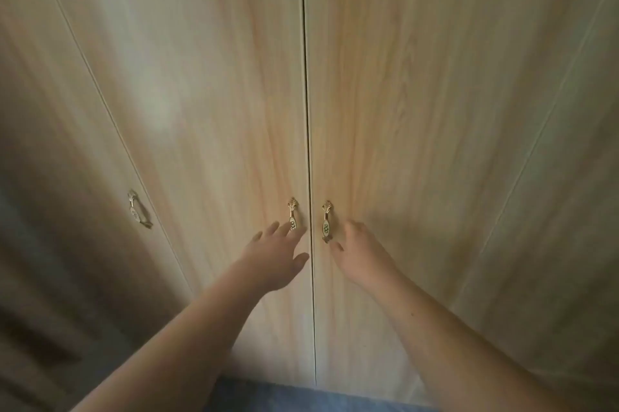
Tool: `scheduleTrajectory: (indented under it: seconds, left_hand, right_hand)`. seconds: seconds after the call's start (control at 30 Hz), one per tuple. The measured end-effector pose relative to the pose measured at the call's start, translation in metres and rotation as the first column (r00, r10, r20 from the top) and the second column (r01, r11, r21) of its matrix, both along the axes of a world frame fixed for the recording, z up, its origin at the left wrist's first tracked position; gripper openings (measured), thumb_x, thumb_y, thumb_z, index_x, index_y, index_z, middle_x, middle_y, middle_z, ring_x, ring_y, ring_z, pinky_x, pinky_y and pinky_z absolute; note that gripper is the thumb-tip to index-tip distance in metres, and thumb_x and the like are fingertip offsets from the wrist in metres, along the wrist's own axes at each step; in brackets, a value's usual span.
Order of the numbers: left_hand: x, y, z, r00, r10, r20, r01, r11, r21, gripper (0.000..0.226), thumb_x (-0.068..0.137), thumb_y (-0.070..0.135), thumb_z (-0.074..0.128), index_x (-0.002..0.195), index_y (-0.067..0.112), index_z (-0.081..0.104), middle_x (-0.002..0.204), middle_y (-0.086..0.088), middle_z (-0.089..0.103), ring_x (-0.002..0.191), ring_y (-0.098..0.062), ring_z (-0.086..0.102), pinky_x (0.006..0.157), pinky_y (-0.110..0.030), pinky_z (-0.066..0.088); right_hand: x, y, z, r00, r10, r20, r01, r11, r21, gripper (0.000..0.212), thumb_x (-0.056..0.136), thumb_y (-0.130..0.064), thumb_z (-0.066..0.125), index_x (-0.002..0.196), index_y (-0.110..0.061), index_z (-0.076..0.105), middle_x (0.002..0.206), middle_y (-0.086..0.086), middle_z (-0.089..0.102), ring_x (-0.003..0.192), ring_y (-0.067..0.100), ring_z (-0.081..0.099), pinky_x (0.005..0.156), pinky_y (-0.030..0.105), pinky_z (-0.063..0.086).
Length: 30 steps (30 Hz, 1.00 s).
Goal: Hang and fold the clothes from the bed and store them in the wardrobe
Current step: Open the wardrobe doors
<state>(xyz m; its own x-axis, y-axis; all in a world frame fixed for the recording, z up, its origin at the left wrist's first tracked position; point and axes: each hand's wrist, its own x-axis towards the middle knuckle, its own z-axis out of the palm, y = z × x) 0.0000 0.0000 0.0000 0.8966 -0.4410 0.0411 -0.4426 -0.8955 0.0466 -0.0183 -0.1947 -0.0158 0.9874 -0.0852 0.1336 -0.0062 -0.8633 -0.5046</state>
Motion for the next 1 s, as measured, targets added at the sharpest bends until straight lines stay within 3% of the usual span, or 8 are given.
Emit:
scheduleTrajectory:
  seconds: [0.07, 0.13, 0.23, 0.33, 0.43, 0.63, 0.83, 1.0]
  left_hand:
    - [0.010, -0.005, -0.008, 0.999, 0.048, -0.025, -0.049, 0.997, -0.053, 0.059, 0.100, 0.049, 0.039, 0.154, 0.032, 0.022, 0.160, 0.004, 0.028, 0.149, -0.024, 0.020, 0.118, -0.043, 0.026]
    - [0.015, -0.003, -0.021, 0.994, 0.093, -0.054, -0.099, 0.987, -0.129, 0.054, 0.099, 0.045, 0.043, 0.150, 0.034, 0.029, 0.155, 0.007, 0.037, 0.145, -0.021, 0.028, 0.114, -0.040, 0.032]
    - [0.019, 0.005, -0.043, 0.955, 0.177, -0.238, -0.242, 0.928, -0.282, 0.053, 0.098, 0.036, 0.046, 0.149, 0.032, 0.033, 0.150, 0.004, 0.045, 0.137, -0.020, 0.041, 0.110, -0.037, 0.038]
    - [0.017, 0.010, -0.062, 0.913, 0.215, -0.346, -0.338, 0.875, -0.348, 0.052, 0.097, 0.030, 0.047, 0.148, 0.029, 0.035, 0.145, -0.002, 0.050, 0.131, -0.021, 0.049, 0.105, -0.029, 0.037]
    - [0.005, 0.007, -0.075, 0.885, 0.180, -0.430, -0.362, 0.848, -0.389, 0.052, 0.097, 0.029, 0.047, 0.147, 0.030, 0.035, 0.144, -0.002, 0.052, 0.129, -0.019, 0.051, 0.099, -0.025, 0.035]
    - [-0.049, 0.001, -0.088, 0.899, 0.018, -0.437, -0.198, 0.907, -0.371, 0.056, 0.097, 0.030, 0.047, 0.150, 0.030, 0.029, 0.149, -0.003, 0.047, 0.133, -0.022, 0.049, 0.104, -0.030, 0.038]
    - [-0.122, -0.019, -0.098, 0.888, -0.223, -0.403, 0.082, 0.938, -0.338, 0.057, 0.095, 0.033, 0.050, 0.148, 0.036, 0.030, 0.143, 0.003, 0.054, 0.122, -0.021, 0.059, 0.101, -0.035, 0.047]
    - [-0.168, -0.070, -0.093, 0.807, -0.437, -0.398, 0.299, 0.882, -0.363, 0.057, 0.093, 0.037, 0.046, 0.147, 0.038, 0.028, 0.147, 0.000, 0.048, 0.124, -0.022, 0.055, 0.103, -0.035, 0.044]
  right_hand:
    - [0.030, -0.003, -0.009, 0.999, -0.047, 0.002, 0.047, 0.991, 0.123, 0.022, 0.093, -0.045, 0.048, 0.098, -0.024, 0.054, 0.091, -0.003, 0.057, 0.095, 0.029, 0.062, 0.063, 0.032, 0.043]
    - [0.051, 0.003, -0.016, 0.997, -0.038, -0.068, 0.053, 0.970, 0.237, 0.024, 0.091, -0.048, 0.048, 0.093, -0.026, 0.056, 0.083, -0.008, 0.059, 0.091, 0.028, 0.066, 0.061, 0.028, 0.039]
    - [0.069, 0.020, -0.030, 0.990, -0.027, -0.141, 0.078, 0.926, 0.369, 0.054, 0.085, -0.042, 0.053, 0.135, -0.021, 0.048, 0.122, 0.002, 0.063, 0.111, 0.029, 0.062, 0.081, 0.029, 0.042]
    - [0.061, 0.028, -0.041, 0.993, -0.043, -0.110, 0.083, 0.918, 0.387, 0.060, 0.085, -0.029, 0.053, 0.143, -0.022, 0.038, 0.136, 0.001, 0.057, 0.115, 0.027, 0.060, 0.089, 0.031, 0.046]
    - [0.040, 0.025, -0.039, 0.994, -0.017, -0.111, 0.052, 0.944, 0.327, 0.062, 0.090, -0.031, 0.051, 0.148, -0.028, 0.031, 0.135, -0.003, 0.057, 0.114, 0.025, 0.060, 0.089, 0.031, 0.048]
    - [-0.065, 0.035, -0.040, 0.995, -0.083, -0.058, 0.095, 0.960, 0.265, 0.037, 0.088, -0.019, 0.054, 0.124, -0.024, 0.047, 0.109, -0.007, 0.054, 0.107, 0.022, 0.059, 0.079, 0.025, 0.038]
    - [-0.197, 0.023, -0.049, 0.961, -0.275, 0.009, 0.259, 0.917, 0.302, 0.043, 0.086, -0.021, 0.064, 0.116, -0.035, 0.037, 0.097, -0.022, 0.051, 0.086, 0.006, 0.055, 0.073, 0.022, 0.042]
    - [-0.281, -0.030, -0.041, 0.840, -0.539, -0.055, 0.516, 0.764, 0.387, 0.044, 0.079, -0.020, 0.073, 0.113, -0.019, 0.045, 0.109, 0.002, 0.064, 0.102, 0.021, 0.064, 0.087, 0.038, 0.052]
